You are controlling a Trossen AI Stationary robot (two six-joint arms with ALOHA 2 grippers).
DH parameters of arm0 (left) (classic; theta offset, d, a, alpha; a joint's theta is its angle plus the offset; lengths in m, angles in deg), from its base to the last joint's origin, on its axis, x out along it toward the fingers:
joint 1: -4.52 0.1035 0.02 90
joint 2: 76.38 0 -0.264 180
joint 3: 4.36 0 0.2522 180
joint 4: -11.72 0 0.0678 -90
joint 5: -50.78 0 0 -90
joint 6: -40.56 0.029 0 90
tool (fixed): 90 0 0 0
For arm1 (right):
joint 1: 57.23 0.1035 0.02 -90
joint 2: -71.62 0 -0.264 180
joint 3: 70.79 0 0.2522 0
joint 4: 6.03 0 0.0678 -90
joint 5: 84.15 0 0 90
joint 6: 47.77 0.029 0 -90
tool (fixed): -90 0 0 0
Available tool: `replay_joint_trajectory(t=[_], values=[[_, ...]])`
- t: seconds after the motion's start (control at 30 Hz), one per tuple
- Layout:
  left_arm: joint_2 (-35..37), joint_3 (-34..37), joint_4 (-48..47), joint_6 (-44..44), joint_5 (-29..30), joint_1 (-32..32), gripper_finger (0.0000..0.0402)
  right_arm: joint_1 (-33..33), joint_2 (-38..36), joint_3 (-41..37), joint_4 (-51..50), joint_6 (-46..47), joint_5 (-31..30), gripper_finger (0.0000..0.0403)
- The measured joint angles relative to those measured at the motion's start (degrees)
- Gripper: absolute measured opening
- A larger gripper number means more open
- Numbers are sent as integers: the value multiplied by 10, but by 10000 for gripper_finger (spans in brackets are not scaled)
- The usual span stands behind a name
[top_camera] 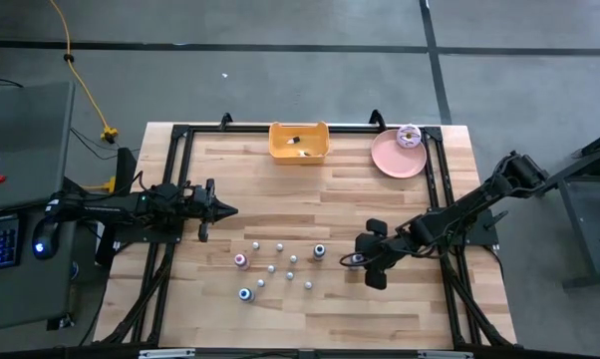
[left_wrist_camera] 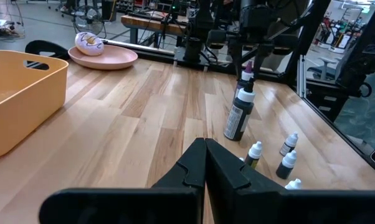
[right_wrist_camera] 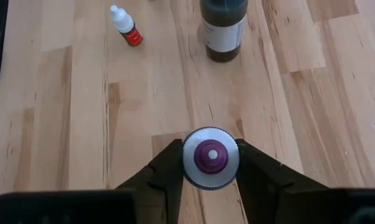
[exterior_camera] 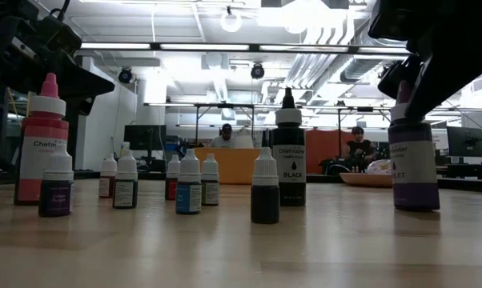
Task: Pick & Place food coloring
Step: Put the big violet food coloring bottle into the yellow bin
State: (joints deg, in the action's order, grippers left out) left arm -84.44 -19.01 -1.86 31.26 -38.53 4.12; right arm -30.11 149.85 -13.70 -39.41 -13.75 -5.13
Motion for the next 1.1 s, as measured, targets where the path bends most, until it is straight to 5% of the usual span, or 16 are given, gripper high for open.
replay_joint_trajectory(t=[0.53,1.1], values=[[0,0,0,0,0,0,1,-40,0,57,-2,-35,-46,113],[0,0,0,0,0,0,1,-195,10,324,-148,-230,-158,113]])
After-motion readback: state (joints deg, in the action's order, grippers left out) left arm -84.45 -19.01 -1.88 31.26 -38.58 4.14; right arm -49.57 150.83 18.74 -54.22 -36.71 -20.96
